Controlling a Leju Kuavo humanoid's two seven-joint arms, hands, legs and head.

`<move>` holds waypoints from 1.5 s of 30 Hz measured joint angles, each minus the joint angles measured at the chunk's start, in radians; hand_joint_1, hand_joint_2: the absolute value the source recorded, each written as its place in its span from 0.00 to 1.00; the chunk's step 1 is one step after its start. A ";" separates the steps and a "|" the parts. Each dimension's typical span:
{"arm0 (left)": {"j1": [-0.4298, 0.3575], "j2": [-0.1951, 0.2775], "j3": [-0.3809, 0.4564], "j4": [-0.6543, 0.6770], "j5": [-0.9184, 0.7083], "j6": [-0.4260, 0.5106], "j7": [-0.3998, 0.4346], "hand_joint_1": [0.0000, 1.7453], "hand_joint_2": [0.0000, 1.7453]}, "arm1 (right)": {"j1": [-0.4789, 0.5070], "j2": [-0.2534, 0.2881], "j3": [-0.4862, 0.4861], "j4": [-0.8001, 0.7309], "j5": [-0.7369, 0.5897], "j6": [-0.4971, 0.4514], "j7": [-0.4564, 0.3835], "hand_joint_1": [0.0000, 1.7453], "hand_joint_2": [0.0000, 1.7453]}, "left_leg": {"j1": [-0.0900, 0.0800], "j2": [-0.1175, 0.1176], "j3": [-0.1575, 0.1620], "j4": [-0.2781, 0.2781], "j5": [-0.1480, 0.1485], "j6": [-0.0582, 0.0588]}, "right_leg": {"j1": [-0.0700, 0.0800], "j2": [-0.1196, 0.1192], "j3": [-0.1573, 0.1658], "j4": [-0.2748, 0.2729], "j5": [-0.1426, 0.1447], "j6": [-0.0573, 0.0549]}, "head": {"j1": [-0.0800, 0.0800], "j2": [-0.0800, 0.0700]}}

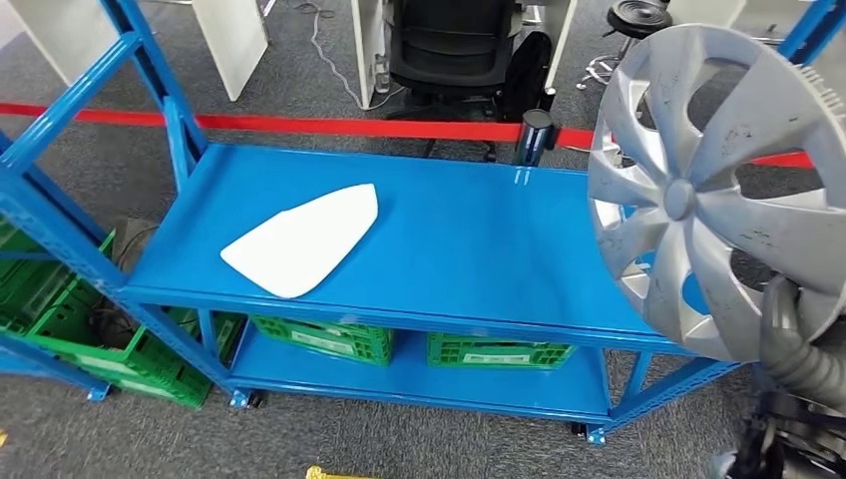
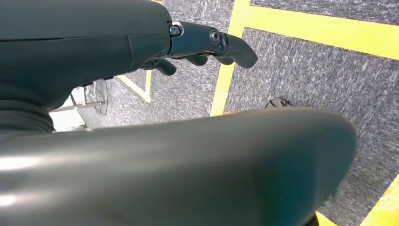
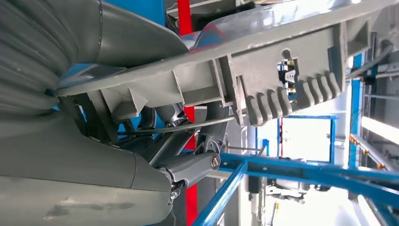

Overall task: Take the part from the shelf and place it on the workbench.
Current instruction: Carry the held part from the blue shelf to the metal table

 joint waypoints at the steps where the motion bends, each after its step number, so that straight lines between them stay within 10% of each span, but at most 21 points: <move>1: 0.000 0.000 0.002 0.000 0.002 -0.001 0.000 0.00 0.00 | 0.000 -0.002 0.001 -0.001 0.002 0.000 0.006 1.00 1.00 | 0.000 0.000 -0.001 0.000 0.001 0.001 | -0.002 0.000 -0.028 0.068 -0.032 0.003 | 0.005 0.000; 4: 0.001 0.000 0.008 0.000 0.008 -0.002 -0.004 0.00 0.00 | 0.007 -0.004 0.005 -0.002 0.009 0.002 0.023 1.00 1.00 | 0.001 0.000 -0.002 0.003 -0.001 -0.001 | -0.009 -0.001 -0.061 0.154 -0.046 0.009 | 0.012 0.000; 8: 0.000 -0.001 0.015 0.000 0.015 -0.007 -0.011 0.00 0.00 | 0.009 -0.013 0.008 -0.005 0.014 0.006 0.032 1.00 1.00 | -0.001 -0.003 -0.008 0.019 -0.011 -0.018 | -0.010 -0.001 0.056 -0.076 0.046 0.002 | 0.020 0.000; 13: 0.001 0.000 0.021 0.000 0.022 -0.013 -0.012 0.00 0.00 | 0.016 -0.018 0.009 -0.011 0.014 0.008 0.039 1.00 1.00 | 0.000 -0.003 -0.027 0.040 -0.026 -0.043 | -0.008 0.000 0.071 -0.108 0.047 -0.029 | 0.010 0.000; 19: 0.001 -0.002 0.021 0.000 0.023 -0.014 -0.012 0.00 0.00 | 0.021 -0.019 0.010 -0.011 0.014 0.008 0.041 1.00 1.00 | 0.010 0.002 -0.156 0.326 -0.143 -0.057 | -0.007 -0.003 0.068 -0.112 0.052 -0.044 | -0.019 0.000; 24: -0.001 -0.002 0.022 0.001 0.023 -0.013 -0.012 0.00 0.00 | 0.023 -0.020 0.010 -0.011 0.014 0.008 0.041 1.00 1.00 | 0.007 0.001 -0.009 0.041 -0.028 -0.043 | -0.003 0.000 0.065 -0.109 0.058 -0.033 | -0.035 0.000; 29: 0.001 -0.004 0.023 0.001 0.023 -0.013 -0.012 0.00 0.00 | 0.025 -0.027 0.010 -0.011 0.014 0.008 0.043 1.00 1.00 | 0.007 0.002 0.001 0.011 -0.009 -0.022 | -0.007 0.001 0.041 -0.084 0.045 -0.005 | -0.032 0.000; 34: 0.001 -0.006 0.031 0.002 0.026 -0.012 -0.014 0.00 0.00 | 0.028 -0.032 0.010 -0.011 0.014 0.008 0.049 1.00 1.00 | 0.007 0.003 -0.018 0.015 0.002 -0.011 | -0.010 0.000 -0.055 0.169 -0.078 0.011 | -0.006 0.000; 40: 0.001 -0.014 0.037 0.002 0.031 -0.010 -0.014 0.00 0.00 | 0.027 -0.040 0.009 -0.012 0.015 0.007 0.062 1.00 1.00 | 0.004 0.003 -0.037 0.035 0.003 -0.019 | -0.006 -0.001 0.089 -0.080 0.016 -0.003 | 0.009 0.000; 45: 0.001 -0.018 0.043 0.002 0.038 -0.003 -0.008 0.00 0.00 | 0.019 -0.048 0.006 -0.021 0.022 0.003 0.083 1.00 1.00 | 0.003 0.003 -0.060 0.051 0.001 -0.048 | -0.006 -0.003 0.092 -0.109 0.030 -0.032 | 0.003 0.000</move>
